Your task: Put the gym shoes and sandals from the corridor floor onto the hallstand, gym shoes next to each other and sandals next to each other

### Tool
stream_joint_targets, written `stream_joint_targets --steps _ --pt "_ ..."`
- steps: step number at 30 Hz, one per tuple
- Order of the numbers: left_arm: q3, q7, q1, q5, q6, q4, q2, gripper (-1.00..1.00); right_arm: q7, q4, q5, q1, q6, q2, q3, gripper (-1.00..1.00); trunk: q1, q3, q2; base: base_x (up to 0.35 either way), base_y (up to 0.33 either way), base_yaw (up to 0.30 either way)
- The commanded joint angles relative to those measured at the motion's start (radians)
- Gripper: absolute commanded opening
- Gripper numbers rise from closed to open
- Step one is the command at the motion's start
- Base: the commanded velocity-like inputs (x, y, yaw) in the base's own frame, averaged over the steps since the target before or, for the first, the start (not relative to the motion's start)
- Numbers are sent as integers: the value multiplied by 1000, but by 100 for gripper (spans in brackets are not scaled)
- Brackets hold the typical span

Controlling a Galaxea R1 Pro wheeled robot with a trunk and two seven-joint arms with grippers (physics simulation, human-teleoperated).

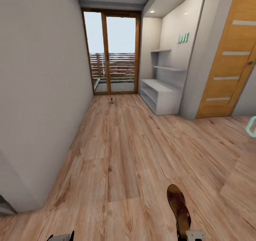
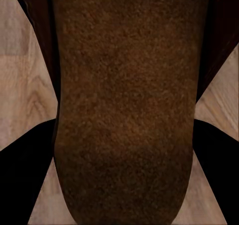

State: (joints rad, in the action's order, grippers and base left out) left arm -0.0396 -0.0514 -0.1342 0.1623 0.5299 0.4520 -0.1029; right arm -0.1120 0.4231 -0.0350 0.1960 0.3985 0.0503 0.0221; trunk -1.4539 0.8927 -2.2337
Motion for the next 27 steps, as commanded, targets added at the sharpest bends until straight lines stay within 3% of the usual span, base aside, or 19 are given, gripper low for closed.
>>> stream_joint_targets --steps 1,20,27 --pt "0 -5 -1 8 2 -1 0 100 -6 0 -4 0 2 0 2 -100 0 1 0 337 0 276" --pt "0 -5 -1 8 2 -1 0 100 -6 -1 -3 0 2 -1 2 -100 0 3 0 337 0 275" --pt "0 -5 -1 8 2 -1 1 100 -7 -1 -5 0 2 -1 2 -100 0 4 0 337 0 91"
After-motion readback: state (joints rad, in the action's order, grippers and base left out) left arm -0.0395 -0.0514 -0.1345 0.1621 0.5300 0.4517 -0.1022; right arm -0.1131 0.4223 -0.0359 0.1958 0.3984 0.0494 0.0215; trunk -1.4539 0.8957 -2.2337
